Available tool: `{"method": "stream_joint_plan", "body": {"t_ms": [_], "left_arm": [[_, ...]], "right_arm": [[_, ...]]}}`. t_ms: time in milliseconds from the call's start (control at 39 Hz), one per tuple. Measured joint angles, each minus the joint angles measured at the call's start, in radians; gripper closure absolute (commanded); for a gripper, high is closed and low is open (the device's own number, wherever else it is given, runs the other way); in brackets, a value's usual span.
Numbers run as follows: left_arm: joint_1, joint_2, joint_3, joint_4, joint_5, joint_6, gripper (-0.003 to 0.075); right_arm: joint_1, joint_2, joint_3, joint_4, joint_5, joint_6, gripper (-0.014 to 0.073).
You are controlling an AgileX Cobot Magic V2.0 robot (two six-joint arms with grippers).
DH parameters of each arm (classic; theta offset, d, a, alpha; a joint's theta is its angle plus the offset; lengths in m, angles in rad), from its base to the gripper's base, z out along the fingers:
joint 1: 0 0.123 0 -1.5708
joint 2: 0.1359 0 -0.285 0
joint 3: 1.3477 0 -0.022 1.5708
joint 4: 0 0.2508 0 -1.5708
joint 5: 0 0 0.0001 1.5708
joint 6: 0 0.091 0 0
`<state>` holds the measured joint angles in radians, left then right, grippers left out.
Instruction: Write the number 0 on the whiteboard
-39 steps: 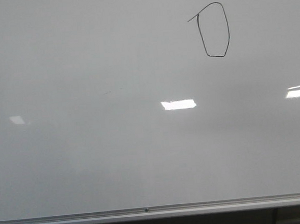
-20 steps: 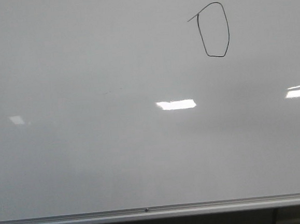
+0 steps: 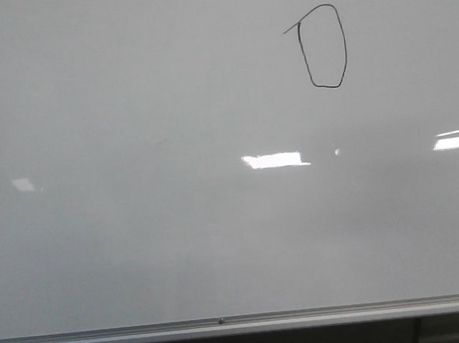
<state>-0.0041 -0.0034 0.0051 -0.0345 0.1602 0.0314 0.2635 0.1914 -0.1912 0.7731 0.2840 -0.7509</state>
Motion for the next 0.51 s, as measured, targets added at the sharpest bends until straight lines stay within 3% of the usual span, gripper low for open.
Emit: {"method": "stream_joint_plan", "body": {"t_ms": [256, 513], "left_arm": [[0.000, 0.000, 0.000, 0.000, 0.000, 0.000, 0.0740], [0.000, 0.000, 0.000, 0.000, 0.000, 0.000, 0.0740]], "right_arm": [[-0.183, -0.188, 0.114, -0.338, -0.018, 0.388, 0.0662], [-0.251, -0.201, 0.188, -0.596, -0.088, 0.658, 0.0662]]}}
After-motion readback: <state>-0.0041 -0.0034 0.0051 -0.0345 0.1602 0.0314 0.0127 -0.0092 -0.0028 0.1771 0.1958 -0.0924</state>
